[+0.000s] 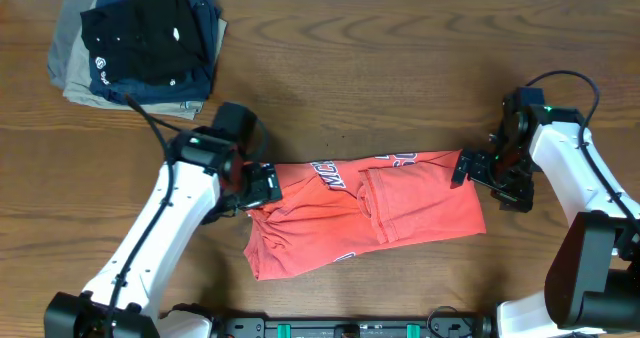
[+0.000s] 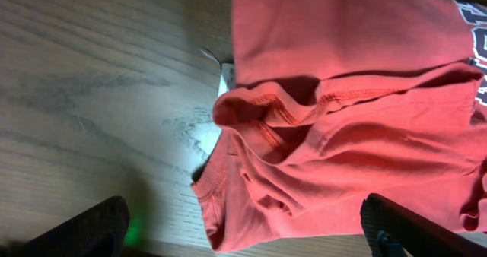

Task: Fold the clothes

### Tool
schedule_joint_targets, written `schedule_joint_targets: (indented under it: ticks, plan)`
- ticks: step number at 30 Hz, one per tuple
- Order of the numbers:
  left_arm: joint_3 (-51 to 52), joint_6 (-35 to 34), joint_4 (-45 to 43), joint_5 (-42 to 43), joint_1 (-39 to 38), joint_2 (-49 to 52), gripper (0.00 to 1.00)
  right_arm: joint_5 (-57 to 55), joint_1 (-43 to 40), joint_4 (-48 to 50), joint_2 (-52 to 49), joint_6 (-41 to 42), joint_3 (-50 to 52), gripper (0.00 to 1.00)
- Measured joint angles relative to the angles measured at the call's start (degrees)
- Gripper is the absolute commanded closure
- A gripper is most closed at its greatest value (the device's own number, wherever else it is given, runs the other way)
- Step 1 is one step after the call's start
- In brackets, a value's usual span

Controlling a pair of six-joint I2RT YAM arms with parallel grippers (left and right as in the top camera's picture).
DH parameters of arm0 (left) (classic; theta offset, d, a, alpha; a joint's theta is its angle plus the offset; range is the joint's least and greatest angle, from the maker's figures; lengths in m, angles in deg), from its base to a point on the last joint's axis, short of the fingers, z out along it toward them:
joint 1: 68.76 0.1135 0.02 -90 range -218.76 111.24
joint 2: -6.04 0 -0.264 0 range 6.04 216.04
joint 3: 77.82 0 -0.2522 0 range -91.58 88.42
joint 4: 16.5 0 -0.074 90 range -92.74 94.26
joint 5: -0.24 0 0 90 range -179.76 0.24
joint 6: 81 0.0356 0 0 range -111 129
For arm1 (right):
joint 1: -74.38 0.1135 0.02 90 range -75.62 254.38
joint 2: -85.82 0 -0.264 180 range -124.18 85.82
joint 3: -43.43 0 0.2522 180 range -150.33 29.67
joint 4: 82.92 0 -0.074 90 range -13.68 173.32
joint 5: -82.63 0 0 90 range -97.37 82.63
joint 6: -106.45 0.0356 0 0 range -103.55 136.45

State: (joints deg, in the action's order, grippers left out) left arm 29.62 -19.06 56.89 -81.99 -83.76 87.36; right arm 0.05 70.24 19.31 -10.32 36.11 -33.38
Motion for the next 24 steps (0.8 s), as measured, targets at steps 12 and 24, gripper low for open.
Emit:
schedule_joint_targets:
  ticks: [12, 24]
  plan:
    - [12.72, 9.99, -13.75, 14.80, 12.83, 0.00, 0.02, -3.10, -5.14, 6.19, 0.00, -0.46, -0.02, 0.01]
    - [25.66, 13.51, -32.11, 26.56, 13.84, -0.94, 0.02, -4.24, -15.43, 7.69, 0.00, -0.55, -0.17, 0.01]
